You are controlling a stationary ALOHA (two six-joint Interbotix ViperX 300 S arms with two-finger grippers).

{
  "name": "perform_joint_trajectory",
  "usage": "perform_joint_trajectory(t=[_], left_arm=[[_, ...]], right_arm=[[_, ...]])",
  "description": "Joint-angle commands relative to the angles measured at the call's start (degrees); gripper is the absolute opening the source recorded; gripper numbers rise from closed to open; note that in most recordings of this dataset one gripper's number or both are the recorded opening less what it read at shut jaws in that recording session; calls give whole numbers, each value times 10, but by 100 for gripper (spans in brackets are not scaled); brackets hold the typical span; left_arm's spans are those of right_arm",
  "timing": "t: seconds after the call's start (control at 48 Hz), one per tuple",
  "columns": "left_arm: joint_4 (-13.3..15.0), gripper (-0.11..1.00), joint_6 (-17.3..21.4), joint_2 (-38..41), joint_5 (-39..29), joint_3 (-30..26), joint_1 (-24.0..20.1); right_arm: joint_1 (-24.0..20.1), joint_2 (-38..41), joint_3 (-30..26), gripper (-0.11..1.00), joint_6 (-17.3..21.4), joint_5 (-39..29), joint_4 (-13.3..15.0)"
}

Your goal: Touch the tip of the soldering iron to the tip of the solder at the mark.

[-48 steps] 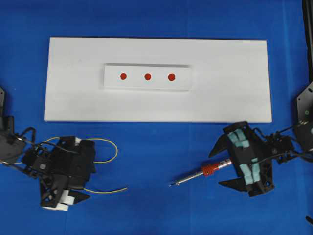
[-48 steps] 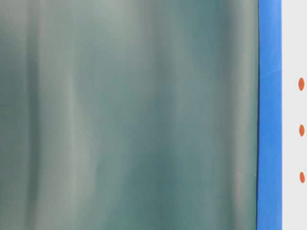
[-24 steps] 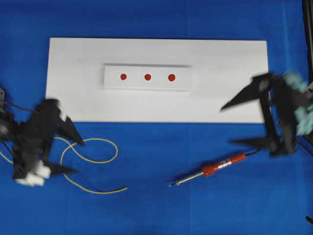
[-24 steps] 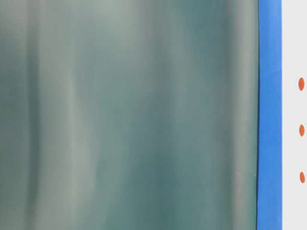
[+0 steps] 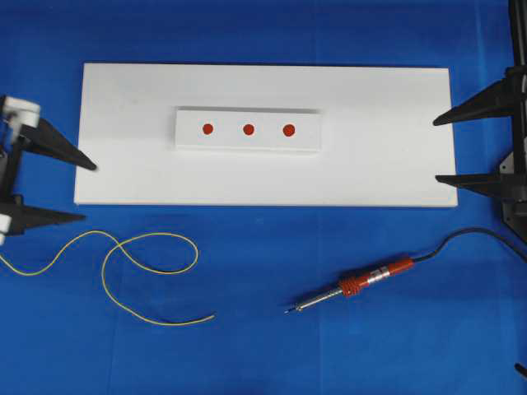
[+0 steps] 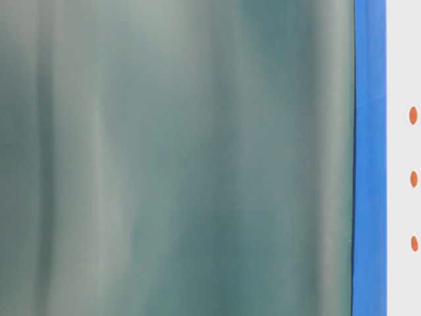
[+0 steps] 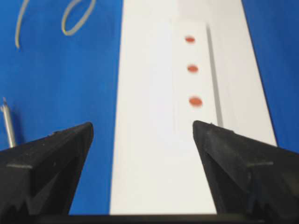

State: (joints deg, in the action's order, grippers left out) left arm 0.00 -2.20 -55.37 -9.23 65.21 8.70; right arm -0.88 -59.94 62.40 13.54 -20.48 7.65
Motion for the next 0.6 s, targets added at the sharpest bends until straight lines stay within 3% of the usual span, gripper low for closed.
perform_joint_trajectory(t=[0.0,0.292,0.584], left_arm=[[-2,76,1,-34,7,24,-12],[-2,76,2,-135,14,100,-22],[-2,76,2,-153,6,111,-35]], right_arm=[[12,-14,20,83,4,13,2],[25,-14,81,83,9,85,-12],[25,35,105,83,12,152,-18]])
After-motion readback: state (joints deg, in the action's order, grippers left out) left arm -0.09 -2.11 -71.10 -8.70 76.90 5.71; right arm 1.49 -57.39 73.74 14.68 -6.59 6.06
